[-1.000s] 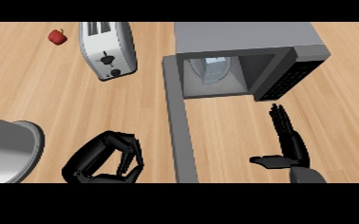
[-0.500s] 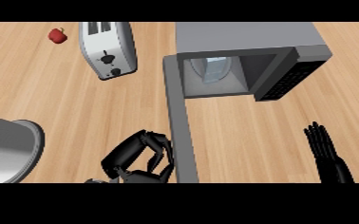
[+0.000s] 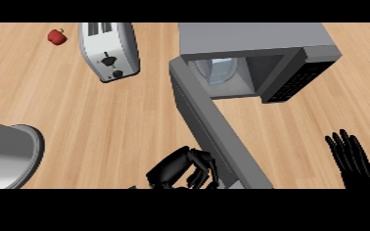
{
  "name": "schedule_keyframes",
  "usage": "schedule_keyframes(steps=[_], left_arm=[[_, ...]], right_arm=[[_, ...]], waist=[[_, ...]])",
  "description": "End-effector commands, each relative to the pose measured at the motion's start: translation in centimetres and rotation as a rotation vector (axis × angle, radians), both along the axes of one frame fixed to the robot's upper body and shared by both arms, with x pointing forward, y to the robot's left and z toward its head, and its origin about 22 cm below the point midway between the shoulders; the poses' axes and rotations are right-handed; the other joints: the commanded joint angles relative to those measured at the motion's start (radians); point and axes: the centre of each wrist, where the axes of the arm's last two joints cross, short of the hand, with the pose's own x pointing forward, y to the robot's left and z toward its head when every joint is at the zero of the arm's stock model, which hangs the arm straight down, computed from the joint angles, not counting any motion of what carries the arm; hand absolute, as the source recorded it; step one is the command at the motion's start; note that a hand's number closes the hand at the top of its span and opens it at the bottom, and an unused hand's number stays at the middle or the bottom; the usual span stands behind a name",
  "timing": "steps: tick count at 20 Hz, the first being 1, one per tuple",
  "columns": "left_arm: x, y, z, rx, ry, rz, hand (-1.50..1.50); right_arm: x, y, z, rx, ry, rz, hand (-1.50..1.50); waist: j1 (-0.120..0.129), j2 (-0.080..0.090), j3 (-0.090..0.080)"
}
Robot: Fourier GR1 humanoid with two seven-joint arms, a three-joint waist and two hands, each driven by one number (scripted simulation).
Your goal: Pick up the milk, place it into the microwave and close the microwave
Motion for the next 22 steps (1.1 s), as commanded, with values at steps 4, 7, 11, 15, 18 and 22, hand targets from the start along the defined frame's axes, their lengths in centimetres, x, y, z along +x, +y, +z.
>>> schedule_keyframes(steps=[4, 7, 11, 15, 18, 22], left_arm=[[-1.5, -4.7, -0.8, 0.05, -0.002, -0.003, 1.5], [-1.0, -5.9, -0.1, 0.045, -0.043, 0.04, 1.5], [-0.1, -7.2, 1.4, 0.021, -0.082, 0.095, 1.5], [1.8, -7.6, 2.1, 0.029, -0.13, 0.182, 1.5], [2.3, -7.7, 2.4, -0.024, -0.12, 0.251, 1.5], [4.5, -8.2, 4.1, -0.059, -0.14, 0.348, 1.5]], right_arm=[[0.2, 2.1, 4.8, 0.086, -0.098, 0.204, -1.5], [0.4, 2.6, 6.4, 0.071, -0.114, 0.239, -1.5], [1.0, 2.2, 9.1, 0.04, -0.127, 0.283, -1.5], [1.0, 3.9, 10.4, 0.053, -0.132, 0.336, -1.5], [1.0, 4.1, 11.6, 0.034, -0.139, 0.37, -1.5], [0.4, 4.2, 12.1, 0.062, -0.122, 0.35, -1.5]], waist=[[-0.023, 0.007, -0.001], [-0.036, 0.011, -0.001], [-0.053, 0.015, -0.001], [-0.074, 0.021, -0.002], [-0.095, 0.027, -0.004], [-0.098, 0.028, -0.001]])
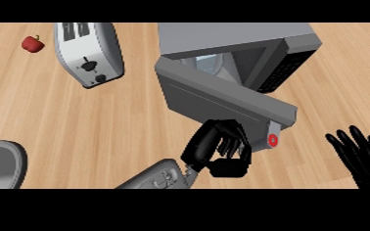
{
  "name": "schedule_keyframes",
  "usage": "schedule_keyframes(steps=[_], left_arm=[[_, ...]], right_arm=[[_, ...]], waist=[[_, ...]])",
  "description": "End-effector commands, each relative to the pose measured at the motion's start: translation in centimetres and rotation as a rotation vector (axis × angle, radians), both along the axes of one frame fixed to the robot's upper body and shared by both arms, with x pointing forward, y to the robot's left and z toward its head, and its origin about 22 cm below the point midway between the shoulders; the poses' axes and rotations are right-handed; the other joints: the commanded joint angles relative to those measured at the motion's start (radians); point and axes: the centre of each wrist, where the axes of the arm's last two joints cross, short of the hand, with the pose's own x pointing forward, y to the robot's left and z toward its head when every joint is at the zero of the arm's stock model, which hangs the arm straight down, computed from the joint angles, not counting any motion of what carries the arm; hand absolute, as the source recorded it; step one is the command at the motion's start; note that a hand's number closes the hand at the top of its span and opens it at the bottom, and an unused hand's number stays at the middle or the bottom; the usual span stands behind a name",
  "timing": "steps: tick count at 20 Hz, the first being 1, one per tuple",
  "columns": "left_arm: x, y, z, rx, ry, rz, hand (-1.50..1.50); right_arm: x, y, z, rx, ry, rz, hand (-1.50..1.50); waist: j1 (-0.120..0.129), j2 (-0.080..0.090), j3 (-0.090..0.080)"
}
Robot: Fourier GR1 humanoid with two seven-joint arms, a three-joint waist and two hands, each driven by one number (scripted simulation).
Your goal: Pick up the milk, place it into the microwave and close the microwave
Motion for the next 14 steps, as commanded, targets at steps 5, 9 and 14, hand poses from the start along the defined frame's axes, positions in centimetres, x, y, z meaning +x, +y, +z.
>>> schedule_keyframes(steps=[5, 9, 14], left_arm=[[4.2, -1.1, 2.9, -0.042, -0.057, 0.138, 1.5], [5.9, -1.2, 3.9, -0.06, -0.075, 0.188, 1.5], [8.2, -1.2, 5.3, -0.082, -0.048, 0.219, 1.5]], right_arm=[[-0.4, 0.6, 2.5, -0.014, 0.005, 0.024, -1.5], [-0.5, 1.0, 3.0, 0.001, 0.011, 0.047, -1.5], [-0.1, 1.1, 4.2, -0.014, 0.008, 0.03, -1.5]], waist=[[-0.036, 0.01, 0.001], [-0.053, 0.017, 0.002], [-0.061, 0.029, 0.002]])
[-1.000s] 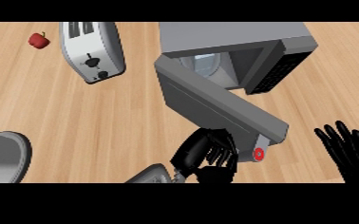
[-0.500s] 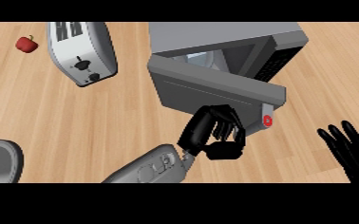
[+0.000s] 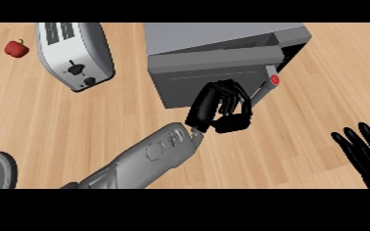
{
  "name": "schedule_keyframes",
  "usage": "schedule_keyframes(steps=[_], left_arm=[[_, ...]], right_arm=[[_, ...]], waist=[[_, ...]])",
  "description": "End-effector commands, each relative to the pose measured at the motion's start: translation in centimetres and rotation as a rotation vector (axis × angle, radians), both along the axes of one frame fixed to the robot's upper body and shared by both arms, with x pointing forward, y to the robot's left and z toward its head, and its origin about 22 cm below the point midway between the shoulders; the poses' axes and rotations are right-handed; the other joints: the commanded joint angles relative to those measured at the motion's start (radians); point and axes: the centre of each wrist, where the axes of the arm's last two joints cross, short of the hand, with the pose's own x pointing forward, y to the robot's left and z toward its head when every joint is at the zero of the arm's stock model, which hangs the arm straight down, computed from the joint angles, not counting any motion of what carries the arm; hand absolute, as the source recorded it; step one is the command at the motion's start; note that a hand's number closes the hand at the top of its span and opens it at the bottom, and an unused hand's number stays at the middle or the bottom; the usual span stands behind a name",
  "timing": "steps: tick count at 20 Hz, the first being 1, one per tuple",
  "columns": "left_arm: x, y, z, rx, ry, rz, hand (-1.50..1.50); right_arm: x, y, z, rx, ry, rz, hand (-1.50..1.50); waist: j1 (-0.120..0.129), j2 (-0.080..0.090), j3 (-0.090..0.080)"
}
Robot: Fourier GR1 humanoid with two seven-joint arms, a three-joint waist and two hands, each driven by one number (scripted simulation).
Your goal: Pick up the milk, place it into the microwave and close the microwave
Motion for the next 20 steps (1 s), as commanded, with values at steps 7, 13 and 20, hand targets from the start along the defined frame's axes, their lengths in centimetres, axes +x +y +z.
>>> schedule_keyframes(steps=[7, 13, 20], left_arm=[[3.9, 0.5, 2.2, -0.089, 0.015, 0.09, 1.5], [4.1, 0.5, 2.4, -0.149, 0.038, 0.073, 1.5], [4.5, 1.3, 1.5, -0.2, 0.111, 0.158, 1.5]], right_arm=[[0.4, 0.0, 2.2, -0.005, -0.015, -0.003, -1.5], [0.6, -0.2, 2.6, 0.02, -0.019, -0.021, -1.5], [0.7, 0.0, 3.4, 0.041, -0.035, 0.01, -1.5]], waist=[[-0.017, 0.016, 0.001], [-0.021, 0.019, 0.002], [-0.044, 0.03, 0.003]])
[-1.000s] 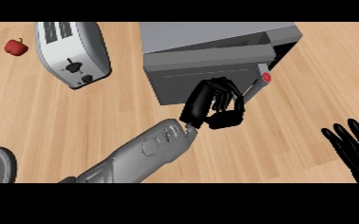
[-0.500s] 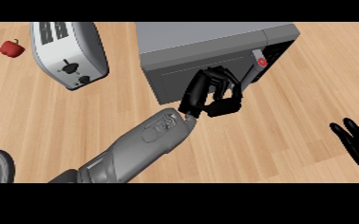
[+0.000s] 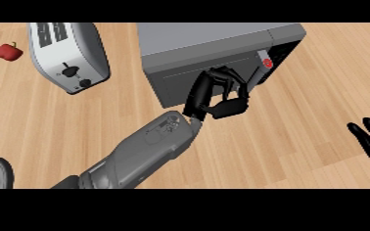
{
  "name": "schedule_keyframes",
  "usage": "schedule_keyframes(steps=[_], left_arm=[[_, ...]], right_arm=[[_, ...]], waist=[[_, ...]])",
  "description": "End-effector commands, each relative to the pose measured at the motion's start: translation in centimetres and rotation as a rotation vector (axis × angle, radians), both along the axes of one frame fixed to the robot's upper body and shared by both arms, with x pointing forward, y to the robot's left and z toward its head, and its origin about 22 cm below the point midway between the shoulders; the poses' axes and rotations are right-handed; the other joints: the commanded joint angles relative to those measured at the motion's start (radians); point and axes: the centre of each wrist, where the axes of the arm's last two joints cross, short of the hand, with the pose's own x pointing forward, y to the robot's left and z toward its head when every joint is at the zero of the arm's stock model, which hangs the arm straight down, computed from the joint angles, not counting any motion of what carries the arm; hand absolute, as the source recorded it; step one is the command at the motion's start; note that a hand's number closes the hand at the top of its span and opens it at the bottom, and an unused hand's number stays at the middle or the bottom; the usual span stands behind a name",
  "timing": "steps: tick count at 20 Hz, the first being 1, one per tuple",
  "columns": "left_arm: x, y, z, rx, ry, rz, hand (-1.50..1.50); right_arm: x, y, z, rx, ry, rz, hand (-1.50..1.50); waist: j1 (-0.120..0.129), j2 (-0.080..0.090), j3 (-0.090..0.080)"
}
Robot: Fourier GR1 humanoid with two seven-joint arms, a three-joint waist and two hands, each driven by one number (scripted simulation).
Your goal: Pick up the milk, place it into the microwave and close the microwave
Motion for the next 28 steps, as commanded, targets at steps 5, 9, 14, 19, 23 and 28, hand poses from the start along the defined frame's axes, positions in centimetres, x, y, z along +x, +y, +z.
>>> schedule_keyframes(steps=[5, 9, 14, 19, 23, 28], left_arm=[[2.6, 1.1, 0.4, -0.003, -0.008, 0.139, 1.5], [2.7, 1.2, 0.3, -0.029, -0.034, 0.165, 1.5], [2.6, 1.2, 0.0, -0.038, -0.044, 0.169, 1.5], [2.6, 1.2, -0.1, -0.039, -0.064, 0.18, 1.5], [2.6, 1.2, -0.1, -0.056, -0.066, 0.189, 1.5], [2.8, 1.0, 0.3, -0.07, -0.076, 0.201, 1.5]], right_arm=[[0.3, 0.0, 0.8, -0.002, -0.015, 0.047, -1.5], [0.1, 0.1, 1.3, -0.006, -0.024, 0.086, -1.5], [0.0, 0.6, 1.9, 0.001, -0.033, 0.12, -1.5], [0.1, 0.6, 2.5, -0.024, -0.03, 0.16, -1.5], [0.0, 0.7, 2.5, -0.01, -0.035, 0.173, -1.5], [0.0, 0.7, 2.7, -0.009, -0.033, 0.183, -1.5]], waist=[[-0.007, 0.02, 0.001], [-0.016, 0.02, 0.0], [-0.023, 0.023, -0.002], [-0.024, 0.027, -0.001], [-0.033, 0.032, 0.0], [-0.039, 0.032, 0.001]])
